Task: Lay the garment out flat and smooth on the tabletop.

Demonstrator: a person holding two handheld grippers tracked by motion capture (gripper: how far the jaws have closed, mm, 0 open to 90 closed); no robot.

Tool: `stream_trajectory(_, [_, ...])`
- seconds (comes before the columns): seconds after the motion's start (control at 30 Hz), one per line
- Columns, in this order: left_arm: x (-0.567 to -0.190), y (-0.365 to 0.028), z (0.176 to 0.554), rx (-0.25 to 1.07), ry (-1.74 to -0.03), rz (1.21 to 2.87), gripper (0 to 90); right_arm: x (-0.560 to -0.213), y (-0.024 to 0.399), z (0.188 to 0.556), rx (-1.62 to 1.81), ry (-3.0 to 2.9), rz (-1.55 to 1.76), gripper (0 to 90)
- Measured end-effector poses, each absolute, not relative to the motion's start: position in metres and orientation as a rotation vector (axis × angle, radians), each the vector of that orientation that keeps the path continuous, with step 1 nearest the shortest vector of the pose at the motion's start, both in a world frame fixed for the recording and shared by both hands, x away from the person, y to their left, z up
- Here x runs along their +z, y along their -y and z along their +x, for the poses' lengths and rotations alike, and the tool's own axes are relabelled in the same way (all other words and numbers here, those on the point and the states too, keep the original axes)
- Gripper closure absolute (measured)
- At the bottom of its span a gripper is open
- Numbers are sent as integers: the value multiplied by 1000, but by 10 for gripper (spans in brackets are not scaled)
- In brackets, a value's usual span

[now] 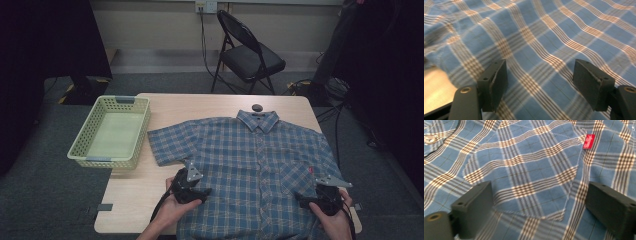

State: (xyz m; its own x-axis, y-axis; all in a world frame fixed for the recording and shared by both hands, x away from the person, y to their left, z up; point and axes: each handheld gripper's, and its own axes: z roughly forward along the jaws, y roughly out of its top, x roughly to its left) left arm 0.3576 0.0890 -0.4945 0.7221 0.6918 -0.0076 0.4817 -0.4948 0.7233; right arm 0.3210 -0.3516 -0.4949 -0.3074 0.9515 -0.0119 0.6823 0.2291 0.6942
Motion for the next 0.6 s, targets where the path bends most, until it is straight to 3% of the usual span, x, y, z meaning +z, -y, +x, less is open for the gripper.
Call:
stream_trajectory(0.07, [-494,-88,366,372,-894,2189,275,-497,353,329,830,-2093,1479,6])
stream_trajectory(0.6, [-493,-82,438,412,-997,2166,280,-496,363,411,832,-2145,1450,0])
